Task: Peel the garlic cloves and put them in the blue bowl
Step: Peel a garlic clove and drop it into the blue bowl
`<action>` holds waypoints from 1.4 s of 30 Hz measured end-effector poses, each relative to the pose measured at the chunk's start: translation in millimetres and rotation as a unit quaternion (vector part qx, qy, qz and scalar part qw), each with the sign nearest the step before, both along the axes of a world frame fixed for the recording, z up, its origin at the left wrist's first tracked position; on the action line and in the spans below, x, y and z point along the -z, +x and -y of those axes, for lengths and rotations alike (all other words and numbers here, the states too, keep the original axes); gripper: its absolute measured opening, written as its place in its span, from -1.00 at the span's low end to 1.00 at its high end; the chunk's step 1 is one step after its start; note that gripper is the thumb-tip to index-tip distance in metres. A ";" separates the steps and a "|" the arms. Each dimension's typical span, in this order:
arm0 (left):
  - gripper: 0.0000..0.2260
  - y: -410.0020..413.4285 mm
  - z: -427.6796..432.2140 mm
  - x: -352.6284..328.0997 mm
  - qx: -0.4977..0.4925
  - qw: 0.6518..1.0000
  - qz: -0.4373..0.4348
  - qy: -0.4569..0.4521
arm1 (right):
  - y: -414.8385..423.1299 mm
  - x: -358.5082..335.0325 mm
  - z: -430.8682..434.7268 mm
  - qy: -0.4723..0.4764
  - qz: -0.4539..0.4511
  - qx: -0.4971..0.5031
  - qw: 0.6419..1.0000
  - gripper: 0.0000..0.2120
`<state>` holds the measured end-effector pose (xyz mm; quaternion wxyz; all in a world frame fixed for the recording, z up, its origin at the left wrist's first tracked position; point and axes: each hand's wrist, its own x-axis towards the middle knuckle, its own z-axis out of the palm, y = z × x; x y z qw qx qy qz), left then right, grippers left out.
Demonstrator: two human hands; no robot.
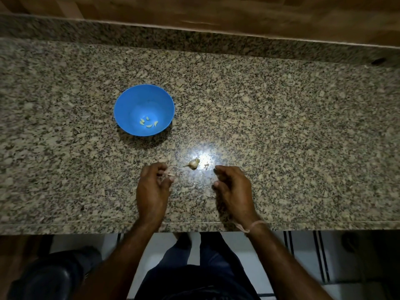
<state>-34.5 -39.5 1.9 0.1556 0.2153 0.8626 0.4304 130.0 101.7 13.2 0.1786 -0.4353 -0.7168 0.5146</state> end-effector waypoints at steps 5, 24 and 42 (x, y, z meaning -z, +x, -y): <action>-0.77 38.5 2.5 -1.2 0.077 0.997 -0.025 -0.006 | 18.1 5.3 4.9 0.080 0.085 -0.075 0.990 -0.59; -0.65 85.1 -54.4 11.1 0.018 0.997 -0.046 -0.057 | 24.0 8.1 -40.7 0.109 0.021 -0.152 0.982 -0.61; -0.74 94.4 -54.2 10.8 -0.074 0.995 -0.061 -0.005 | -18.3 20.0 -56.0 0.201 0.038 -0.327 0.922 -0.54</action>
